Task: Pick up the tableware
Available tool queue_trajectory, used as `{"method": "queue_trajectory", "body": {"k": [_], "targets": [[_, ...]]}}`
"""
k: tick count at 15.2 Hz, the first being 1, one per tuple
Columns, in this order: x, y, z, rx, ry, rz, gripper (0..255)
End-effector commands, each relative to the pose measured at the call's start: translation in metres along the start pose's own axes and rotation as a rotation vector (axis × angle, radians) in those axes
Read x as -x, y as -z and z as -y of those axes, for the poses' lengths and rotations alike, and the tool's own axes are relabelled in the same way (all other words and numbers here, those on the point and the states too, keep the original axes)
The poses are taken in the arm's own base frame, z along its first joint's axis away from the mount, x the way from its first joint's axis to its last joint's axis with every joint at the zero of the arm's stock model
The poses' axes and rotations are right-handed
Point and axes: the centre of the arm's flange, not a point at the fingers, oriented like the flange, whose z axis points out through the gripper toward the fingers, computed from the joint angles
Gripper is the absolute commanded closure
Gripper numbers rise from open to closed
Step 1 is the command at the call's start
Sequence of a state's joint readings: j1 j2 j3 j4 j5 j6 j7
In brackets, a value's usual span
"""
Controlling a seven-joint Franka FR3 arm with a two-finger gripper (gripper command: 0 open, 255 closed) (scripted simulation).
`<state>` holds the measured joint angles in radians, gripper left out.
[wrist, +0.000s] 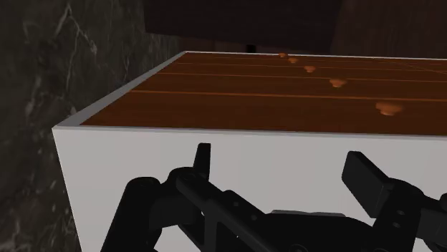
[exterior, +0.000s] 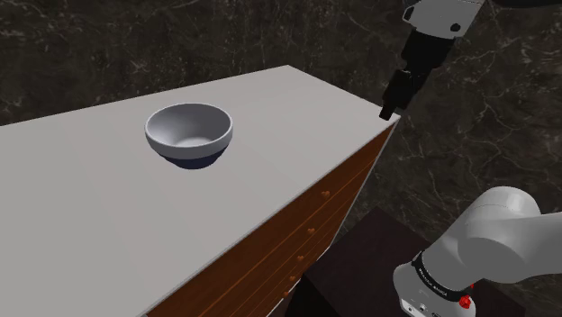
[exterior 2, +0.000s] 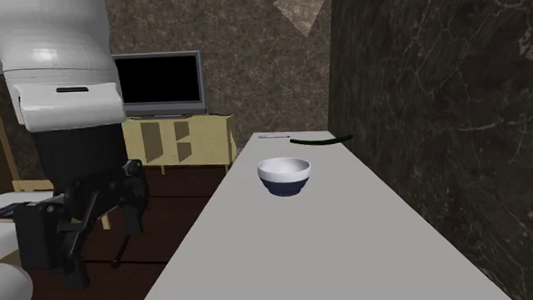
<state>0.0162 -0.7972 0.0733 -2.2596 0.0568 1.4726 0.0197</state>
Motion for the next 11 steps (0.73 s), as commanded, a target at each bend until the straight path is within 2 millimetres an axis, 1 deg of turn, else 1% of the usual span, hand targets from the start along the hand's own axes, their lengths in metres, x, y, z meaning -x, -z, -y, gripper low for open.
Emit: {"method": "queue_trajectory", "body": {"k": [1,11], "targets": [[0.0,0.0,0.0,0.0,0.0,0.0,0],[-0.073,0.006,0.107,-0.031,-0.012,0.021,0]]}}
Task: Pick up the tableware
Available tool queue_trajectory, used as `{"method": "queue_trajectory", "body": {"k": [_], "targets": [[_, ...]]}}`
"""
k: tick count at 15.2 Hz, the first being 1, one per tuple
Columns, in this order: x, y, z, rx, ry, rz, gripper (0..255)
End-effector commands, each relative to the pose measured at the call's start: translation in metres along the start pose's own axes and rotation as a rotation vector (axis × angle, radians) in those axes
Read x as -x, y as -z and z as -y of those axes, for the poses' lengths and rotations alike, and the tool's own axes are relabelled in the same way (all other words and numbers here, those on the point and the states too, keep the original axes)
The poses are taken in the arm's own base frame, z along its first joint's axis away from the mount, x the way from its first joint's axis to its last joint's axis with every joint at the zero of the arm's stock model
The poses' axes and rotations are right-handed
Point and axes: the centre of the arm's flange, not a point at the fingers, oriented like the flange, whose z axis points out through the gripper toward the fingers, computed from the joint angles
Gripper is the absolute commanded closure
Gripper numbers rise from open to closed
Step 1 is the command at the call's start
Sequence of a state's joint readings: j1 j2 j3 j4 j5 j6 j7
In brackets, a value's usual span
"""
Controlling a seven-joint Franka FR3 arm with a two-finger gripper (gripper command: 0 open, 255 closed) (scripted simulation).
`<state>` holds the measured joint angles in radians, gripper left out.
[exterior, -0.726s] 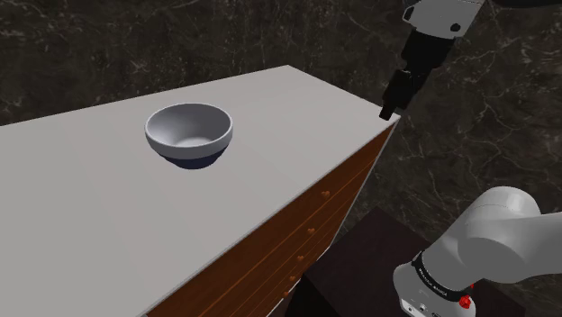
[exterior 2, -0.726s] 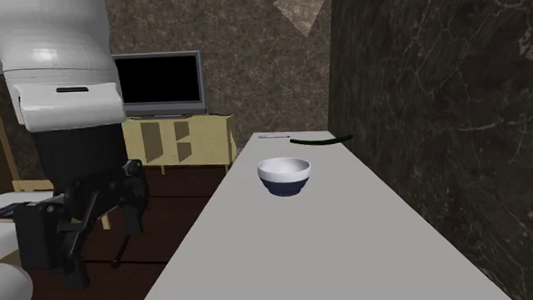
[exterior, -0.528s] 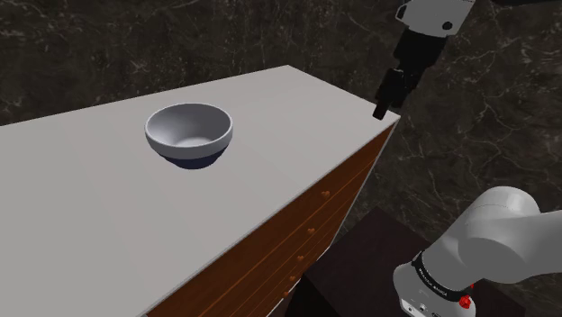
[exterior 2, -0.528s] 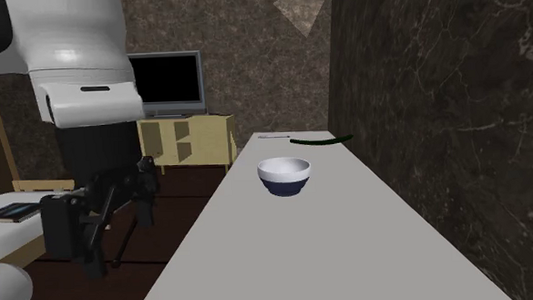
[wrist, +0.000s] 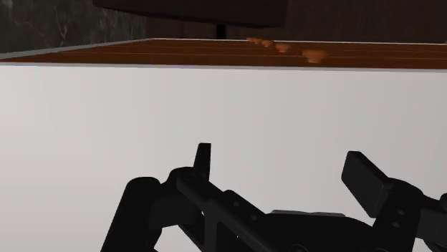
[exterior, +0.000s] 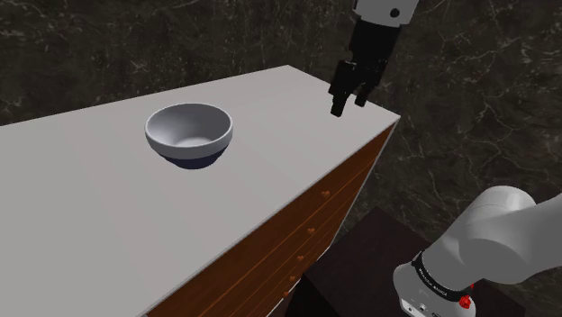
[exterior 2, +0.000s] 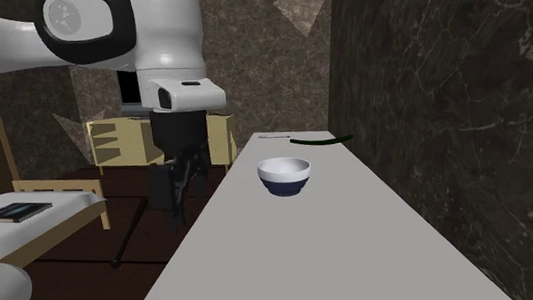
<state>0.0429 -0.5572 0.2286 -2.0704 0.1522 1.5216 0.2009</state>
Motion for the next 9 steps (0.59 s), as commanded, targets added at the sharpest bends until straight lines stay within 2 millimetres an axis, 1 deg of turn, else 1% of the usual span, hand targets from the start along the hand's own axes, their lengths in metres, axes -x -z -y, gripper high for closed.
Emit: {"method": "queue_trajectory", "body": {"k": [1,9], "targets": [[-0.016,0.001,0.023,-0.007,-0.003,0.004,0],[-0.075,0.007,0.108,-0.032,-0.012,0.021,0]]}}
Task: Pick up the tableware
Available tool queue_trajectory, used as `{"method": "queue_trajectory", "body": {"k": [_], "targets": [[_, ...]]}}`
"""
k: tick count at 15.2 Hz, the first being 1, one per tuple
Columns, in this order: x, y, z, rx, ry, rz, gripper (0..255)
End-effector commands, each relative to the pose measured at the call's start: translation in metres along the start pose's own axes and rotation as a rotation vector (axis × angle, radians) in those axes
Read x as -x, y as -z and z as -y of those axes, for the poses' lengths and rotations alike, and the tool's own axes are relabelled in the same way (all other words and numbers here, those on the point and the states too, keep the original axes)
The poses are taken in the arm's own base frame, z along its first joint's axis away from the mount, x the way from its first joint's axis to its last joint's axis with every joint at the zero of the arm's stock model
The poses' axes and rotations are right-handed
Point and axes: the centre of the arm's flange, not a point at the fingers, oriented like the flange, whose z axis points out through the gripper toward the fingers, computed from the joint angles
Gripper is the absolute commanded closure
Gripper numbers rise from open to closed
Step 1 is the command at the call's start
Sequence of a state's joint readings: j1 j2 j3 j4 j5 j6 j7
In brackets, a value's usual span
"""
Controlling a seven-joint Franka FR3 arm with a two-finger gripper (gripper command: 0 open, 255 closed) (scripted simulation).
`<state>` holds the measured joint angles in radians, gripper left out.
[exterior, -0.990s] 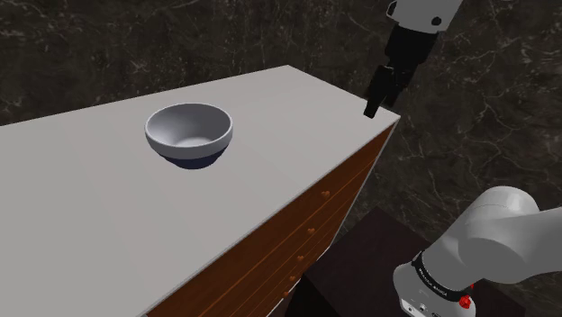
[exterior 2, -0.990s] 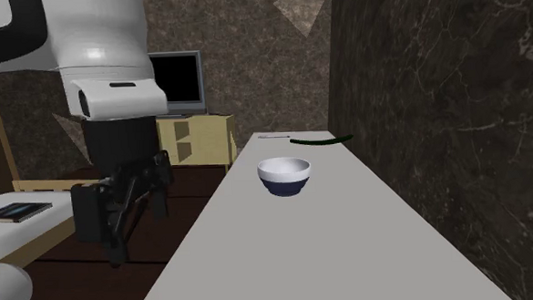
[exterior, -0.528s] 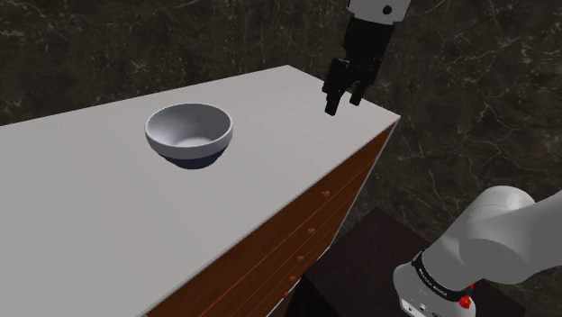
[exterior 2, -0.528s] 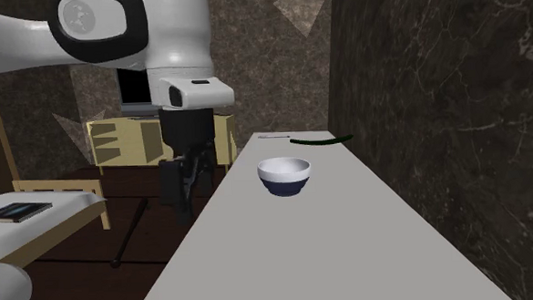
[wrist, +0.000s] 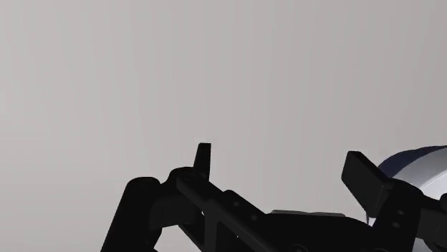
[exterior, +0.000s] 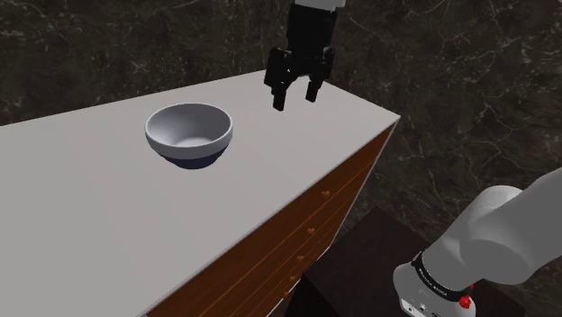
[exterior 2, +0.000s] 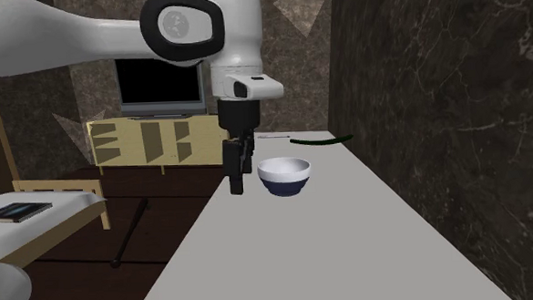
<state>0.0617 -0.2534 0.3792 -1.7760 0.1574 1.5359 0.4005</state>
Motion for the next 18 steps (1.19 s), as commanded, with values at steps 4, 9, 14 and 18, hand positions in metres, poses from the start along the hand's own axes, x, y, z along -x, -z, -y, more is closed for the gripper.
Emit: {"method": "queue_trajectory", "body": {"k": [4,9,14,18], "targets": [[-0.038,0.002,0.054,-0.017,-0.007,0.011,0],[-0.074,0.005,0.107,-0.032,-0.013,0.021,0],[-0.076,-0.016,0.108,-0.033,-0.013,0.021,0],[-0.077,-0.034,0.107,-0.033,-0.013,0.021,0]]}}
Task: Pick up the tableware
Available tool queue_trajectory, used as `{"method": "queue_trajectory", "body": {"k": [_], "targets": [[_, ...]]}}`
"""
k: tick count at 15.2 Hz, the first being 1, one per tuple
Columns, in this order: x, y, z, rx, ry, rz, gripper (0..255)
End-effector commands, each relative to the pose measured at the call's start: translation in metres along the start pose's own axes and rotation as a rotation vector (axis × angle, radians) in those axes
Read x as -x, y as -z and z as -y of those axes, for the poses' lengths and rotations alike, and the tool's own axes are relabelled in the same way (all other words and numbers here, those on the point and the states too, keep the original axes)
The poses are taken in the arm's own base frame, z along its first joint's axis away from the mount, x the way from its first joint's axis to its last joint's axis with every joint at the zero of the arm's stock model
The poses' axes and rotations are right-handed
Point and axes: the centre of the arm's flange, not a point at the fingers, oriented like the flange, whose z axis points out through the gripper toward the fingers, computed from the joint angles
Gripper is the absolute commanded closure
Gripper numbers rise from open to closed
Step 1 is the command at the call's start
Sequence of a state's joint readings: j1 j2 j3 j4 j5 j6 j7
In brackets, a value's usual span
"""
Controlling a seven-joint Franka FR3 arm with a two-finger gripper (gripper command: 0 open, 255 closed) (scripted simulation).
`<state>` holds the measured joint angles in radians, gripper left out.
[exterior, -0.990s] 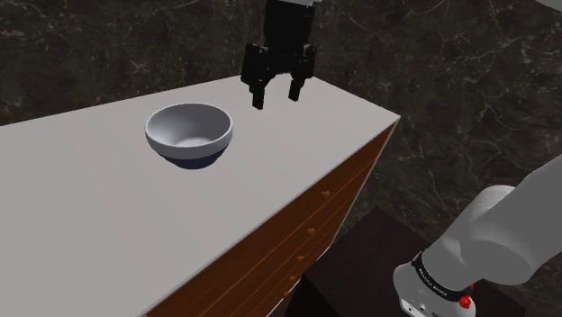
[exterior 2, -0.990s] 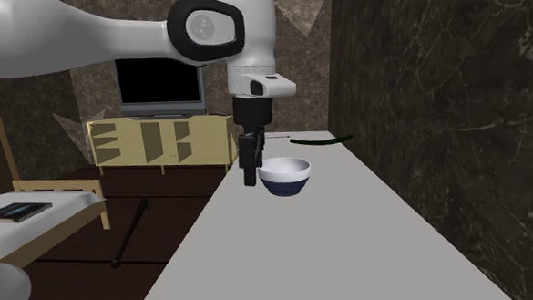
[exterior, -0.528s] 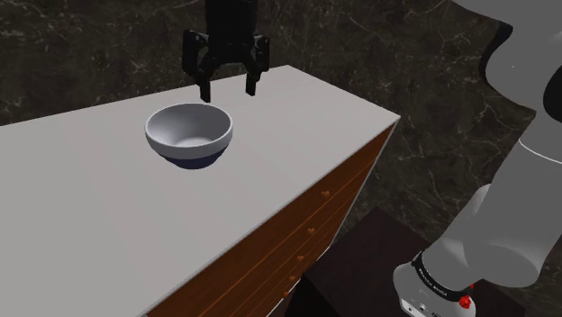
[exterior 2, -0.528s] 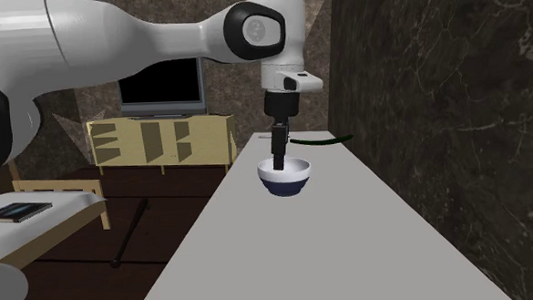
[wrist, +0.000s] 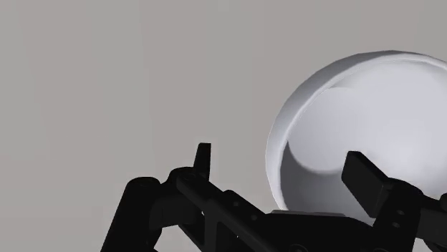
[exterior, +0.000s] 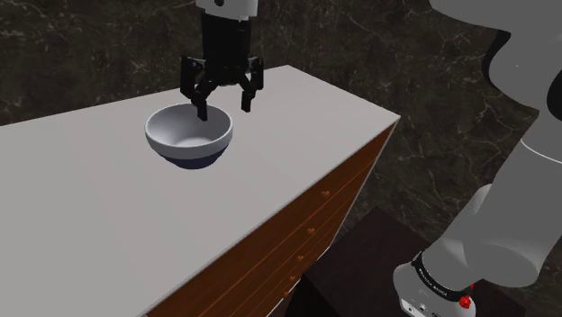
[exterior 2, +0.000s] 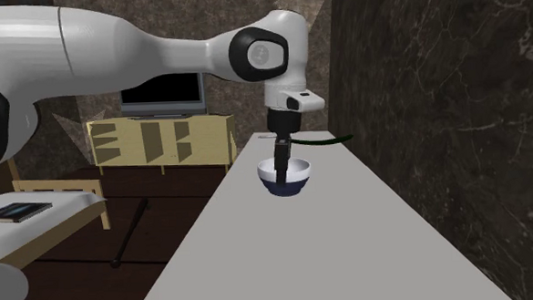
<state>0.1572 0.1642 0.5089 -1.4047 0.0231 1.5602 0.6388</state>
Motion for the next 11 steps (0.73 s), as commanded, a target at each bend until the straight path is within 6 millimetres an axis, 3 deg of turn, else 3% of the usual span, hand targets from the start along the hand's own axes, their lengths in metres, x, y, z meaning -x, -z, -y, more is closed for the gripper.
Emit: {"method": "queue_trajectory", "body": {"k": [1,2,11], "targets": [[-0.0001,-0.0039,0.0,0.0,0.0,-0.001,0],[-0.0003,-0.0034,0.0002,0.0,0.0,-0.001,255],[-0.0001,-0.0039,0.0001,0.0,0.0,-0.001,255]]}}
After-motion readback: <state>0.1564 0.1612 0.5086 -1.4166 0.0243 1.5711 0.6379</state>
